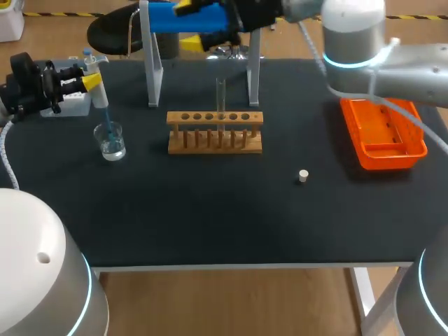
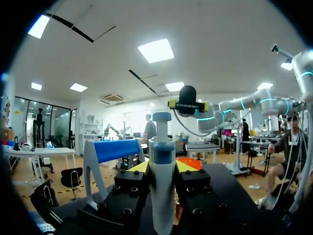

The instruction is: Invert the test tube, pick up the pipette, mount the tip to pipette, aspirate from beaker and dispense into the tube, eject the tip, return the pipette, and cap with the stopper.

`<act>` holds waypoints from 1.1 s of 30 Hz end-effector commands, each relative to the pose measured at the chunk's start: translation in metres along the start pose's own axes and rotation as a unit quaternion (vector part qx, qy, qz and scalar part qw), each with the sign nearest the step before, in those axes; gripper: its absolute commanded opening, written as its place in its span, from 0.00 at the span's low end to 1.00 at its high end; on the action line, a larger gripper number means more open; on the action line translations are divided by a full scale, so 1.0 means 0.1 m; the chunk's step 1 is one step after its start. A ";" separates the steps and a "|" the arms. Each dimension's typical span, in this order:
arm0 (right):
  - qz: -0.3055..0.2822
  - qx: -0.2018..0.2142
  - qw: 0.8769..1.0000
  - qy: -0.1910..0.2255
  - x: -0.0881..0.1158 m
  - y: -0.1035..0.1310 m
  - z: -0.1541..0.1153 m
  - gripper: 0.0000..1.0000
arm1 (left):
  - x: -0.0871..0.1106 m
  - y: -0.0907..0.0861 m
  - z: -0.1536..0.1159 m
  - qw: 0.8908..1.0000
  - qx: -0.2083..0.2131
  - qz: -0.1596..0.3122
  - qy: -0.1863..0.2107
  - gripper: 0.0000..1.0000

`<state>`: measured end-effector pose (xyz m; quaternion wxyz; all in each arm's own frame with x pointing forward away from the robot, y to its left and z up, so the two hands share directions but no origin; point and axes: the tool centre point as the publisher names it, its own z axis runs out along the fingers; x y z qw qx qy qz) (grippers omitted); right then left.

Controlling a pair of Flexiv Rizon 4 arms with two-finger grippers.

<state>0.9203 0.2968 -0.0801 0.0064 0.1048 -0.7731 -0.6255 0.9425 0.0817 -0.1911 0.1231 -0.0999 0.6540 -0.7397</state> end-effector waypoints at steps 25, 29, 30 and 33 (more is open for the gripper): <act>0.029 0.010 0.999 -0.021 0.03 -1.55 -0.75 1.00 | -0.01 0.00 -0.01 1.000 0.000 0.000 0.002 0.00; 0.035 0.019 0.999 -0.016 0.00 -1.71 -0.66 1.00 | -0.01 0.00 -0.01 1.000 0.000 0.000 0.002 0.00; 0.038 0.023 0.999 -0.016 -0.01 -1.75 -0.63 1.00 | -0.01 0.00 -0.01 1.000 0.000 0.000 0.002 0.00; 0.040 0.033 0.999 -0.014 -0.02 -1.86 -0.56 1.00 | -0.01 0.00 -0.01 1.000 0.000 0.000 0.002 0.00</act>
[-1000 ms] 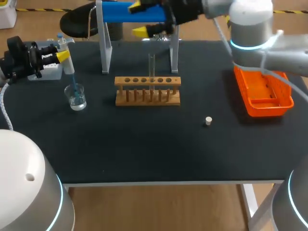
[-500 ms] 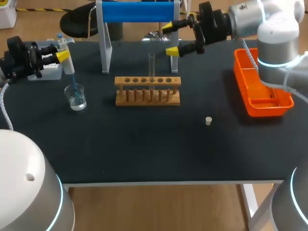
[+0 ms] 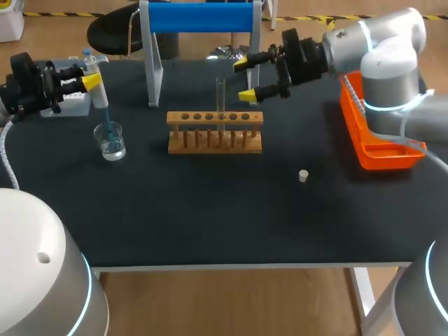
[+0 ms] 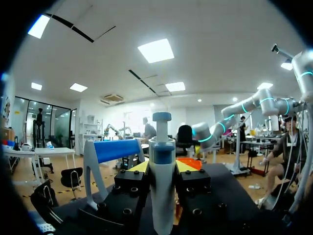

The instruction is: Invert the test tube, pick up the pipette, mount the tip to pipette, aspirate from beaker and dispense into the tube, eject the tip, return the pipette, and cap with the stopper.

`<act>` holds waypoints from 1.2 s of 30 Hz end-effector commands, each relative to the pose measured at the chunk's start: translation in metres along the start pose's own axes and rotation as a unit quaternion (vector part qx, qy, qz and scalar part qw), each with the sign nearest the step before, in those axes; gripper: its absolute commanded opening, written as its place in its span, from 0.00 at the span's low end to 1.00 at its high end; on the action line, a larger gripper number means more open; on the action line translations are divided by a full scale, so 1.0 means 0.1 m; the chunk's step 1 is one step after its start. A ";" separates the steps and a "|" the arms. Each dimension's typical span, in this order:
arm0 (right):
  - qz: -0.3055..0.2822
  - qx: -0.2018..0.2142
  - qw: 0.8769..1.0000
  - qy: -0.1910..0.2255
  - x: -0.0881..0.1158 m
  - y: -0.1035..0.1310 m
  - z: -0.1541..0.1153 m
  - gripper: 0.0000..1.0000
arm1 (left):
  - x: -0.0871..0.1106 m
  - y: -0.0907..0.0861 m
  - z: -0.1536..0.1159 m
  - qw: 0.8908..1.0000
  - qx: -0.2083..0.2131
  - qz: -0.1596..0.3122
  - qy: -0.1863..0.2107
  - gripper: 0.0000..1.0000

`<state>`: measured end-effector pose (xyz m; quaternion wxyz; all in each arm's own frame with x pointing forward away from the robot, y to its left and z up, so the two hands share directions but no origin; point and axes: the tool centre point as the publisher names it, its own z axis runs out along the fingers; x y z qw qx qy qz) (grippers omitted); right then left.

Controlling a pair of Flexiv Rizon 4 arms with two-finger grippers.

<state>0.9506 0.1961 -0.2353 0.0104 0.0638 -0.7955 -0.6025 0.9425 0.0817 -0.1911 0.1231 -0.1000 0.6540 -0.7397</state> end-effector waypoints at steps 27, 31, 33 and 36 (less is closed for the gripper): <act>0.021 0.082 0.996 -0.034 -0.25 -0.53 0.59 1.00 | -0.01 0.00 0.00 1.000 0.000 0.000 0.002 0.00; 0.016 0.092 0.995 -0.040 -0.24 -0.50 0.64 1.00 | -0.01 0.00 0.00 1.000 0.000 0.000 0.002 0.00; 0.016 0.097 0.994 -0.042 -0.23 -0.50 0.67 1.00 | -0.01 0.00 0.00 1.000 0.000 0.000 0.002 0.00; 0.013 0.103 0.994 -0.041 -0.22 -0.48 0.70 1.00 | -0.01 0.00 0.00 1.000 0.000 0.000 0.002 0.00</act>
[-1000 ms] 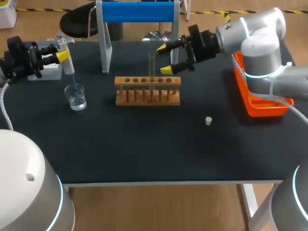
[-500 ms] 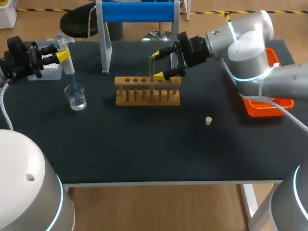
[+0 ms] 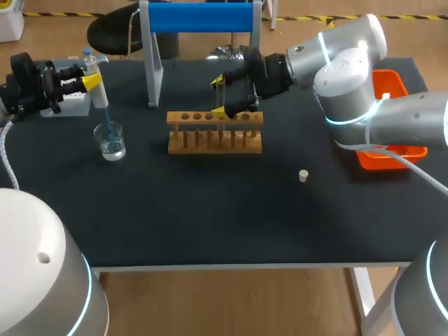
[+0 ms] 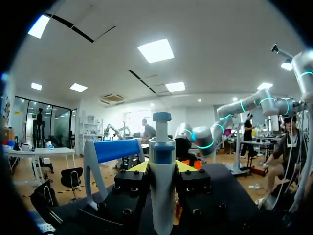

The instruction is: Invert the test tube, pick up the pipette, mount the tip to pipette, aspirate from beaker and dispense into the tube, eject the tip, return the pipette, and cap with the stopper.

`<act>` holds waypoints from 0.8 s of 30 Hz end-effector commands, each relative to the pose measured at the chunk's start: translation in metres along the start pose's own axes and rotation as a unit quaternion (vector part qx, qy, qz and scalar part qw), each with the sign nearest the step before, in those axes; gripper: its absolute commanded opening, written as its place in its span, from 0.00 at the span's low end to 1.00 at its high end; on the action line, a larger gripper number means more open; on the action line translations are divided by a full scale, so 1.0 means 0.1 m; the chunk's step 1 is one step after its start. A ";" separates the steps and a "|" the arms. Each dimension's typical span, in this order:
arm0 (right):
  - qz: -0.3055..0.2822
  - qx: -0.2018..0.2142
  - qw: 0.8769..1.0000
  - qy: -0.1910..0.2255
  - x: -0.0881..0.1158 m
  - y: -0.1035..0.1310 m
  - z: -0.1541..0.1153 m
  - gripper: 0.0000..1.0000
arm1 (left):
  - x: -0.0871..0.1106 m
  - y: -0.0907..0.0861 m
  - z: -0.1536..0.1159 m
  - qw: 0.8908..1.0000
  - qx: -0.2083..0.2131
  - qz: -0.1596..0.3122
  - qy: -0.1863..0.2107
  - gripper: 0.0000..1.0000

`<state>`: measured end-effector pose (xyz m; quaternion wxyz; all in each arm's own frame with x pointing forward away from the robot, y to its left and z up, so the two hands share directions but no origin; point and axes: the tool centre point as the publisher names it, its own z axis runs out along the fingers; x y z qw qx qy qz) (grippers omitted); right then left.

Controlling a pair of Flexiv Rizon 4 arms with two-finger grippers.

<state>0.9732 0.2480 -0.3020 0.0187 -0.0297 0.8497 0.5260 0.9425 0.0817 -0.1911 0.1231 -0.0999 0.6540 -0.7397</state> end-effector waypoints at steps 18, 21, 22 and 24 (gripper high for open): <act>-0.005 0.036 0.999 -0.018 0.01 0.03 0.07 1.00 | -0.01 0.00 -0.01 1.000 0.000 0.000 0.002 0.00; -0.004 0.039 0.999 -0.022 0.01 0.01 0.07 1.00 | -0.01 0.00 -0.01 1.000 0.000 0.000 0.002 0.00; -0.004 0.040 0.999 -0.023 0.01 0.00 0.06 1.00 | -0.01 0.00 -0.01 1.000 0.000 0.000 0.002 0.00; -0.003 0.041 0.999 -0.024 0.01 -0.01 0.05 1.00 | -0.01 0.00 -0.01 1.000 0.000 0.000 0.002 0.00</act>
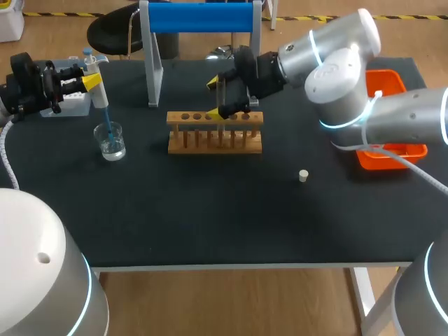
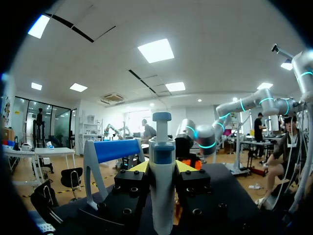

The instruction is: Invert the test tube, pick up the pipette, mount the tip to pipette, aspirate from beaker and dispense into the tube, eject the tip, return the pipette, and cap with the stopper.

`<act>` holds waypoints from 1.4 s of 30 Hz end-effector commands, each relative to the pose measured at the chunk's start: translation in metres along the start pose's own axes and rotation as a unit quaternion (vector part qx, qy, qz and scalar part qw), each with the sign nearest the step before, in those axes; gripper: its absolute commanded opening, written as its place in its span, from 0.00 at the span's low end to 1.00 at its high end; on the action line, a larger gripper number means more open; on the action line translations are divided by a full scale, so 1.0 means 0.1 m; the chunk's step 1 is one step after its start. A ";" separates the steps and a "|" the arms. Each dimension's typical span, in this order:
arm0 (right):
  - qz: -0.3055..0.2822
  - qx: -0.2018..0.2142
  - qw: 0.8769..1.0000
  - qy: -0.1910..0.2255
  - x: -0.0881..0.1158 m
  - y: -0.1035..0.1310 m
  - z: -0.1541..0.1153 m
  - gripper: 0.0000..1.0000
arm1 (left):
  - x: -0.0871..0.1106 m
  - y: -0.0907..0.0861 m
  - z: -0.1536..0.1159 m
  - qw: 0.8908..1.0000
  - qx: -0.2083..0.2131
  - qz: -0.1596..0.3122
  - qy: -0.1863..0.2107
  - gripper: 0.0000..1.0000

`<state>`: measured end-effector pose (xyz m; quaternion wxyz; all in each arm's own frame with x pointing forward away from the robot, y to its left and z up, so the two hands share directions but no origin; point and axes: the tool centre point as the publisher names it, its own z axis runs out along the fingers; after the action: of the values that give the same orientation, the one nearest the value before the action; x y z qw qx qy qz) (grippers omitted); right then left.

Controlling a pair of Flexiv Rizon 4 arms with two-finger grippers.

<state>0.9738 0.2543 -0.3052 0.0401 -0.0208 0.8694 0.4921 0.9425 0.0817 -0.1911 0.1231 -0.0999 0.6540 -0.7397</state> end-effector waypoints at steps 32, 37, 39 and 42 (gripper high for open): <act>-0.003 0.005 1.000 -0.006 0.00 -0.03 -0.05 1.00 | -0.01 0.00 -0.01 1.000 0.000 0.000 0.002 0.00; -0.003 0.005 1.000 -0.006 0.00 -0.03 -0.05 1.00 | -0.01 0.00 -0.01 1.000 0.000 0.000 0.002 0.00; -0.003 0.005 1.000 -0.006 0.00 -0.03 -0.05 1.00 | -0.01 0.00 -0.01 1.000 0.000 0.000 0.002 0.00; -0.003 0.005 1.000 -0.006 0.00 -0.03 -0.05 1.00 | -0.01 0.00 -0.01 1.000 0.000 0.000 0.002 0.00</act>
<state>0.9742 0.2499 -0.3069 0.0474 -0.0206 0.8710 0.4885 0.9425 0.0817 -0.1911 0.1231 -0.0999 0.6540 -0.7397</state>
